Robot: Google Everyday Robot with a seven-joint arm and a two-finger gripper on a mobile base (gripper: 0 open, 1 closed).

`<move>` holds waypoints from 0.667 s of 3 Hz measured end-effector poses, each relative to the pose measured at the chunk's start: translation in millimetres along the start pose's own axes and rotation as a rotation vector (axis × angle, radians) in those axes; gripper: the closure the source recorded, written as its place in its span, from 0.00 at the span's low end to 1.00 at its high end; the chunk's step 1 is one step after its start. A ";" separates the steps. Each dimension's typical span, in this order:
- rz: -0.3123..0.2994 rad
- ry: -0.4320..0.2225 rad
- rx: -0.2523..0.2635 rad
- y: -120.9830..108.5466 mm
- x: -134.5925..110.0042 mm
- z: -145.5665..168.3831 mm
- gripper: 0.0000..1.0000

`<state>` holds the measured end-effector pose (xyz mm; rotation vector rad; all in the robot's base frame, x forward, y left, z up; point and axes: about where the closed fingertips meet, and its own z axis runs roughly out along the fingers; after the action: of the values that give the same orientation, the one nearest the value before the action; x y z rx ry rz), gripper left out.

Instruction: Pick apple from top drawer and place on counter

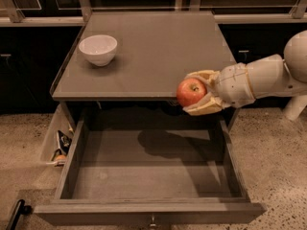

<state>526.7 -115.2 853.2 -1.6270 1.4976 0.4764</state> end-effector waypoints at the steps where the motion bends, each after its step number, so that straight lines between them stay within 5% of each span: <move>1: -0.078 -0.037 0.011 -37.5 -24.2 -15.0 1.00; 2: -0.109 -0.095 -0.034 -77.2 -40.5 -9.7 1.00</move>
Offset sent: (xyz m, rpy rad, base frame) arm 0.1329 0.0052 0.1502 0.1288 -0.1975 0.1630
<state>588.4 -104.0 914.5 -1.6788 1.3300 0.5136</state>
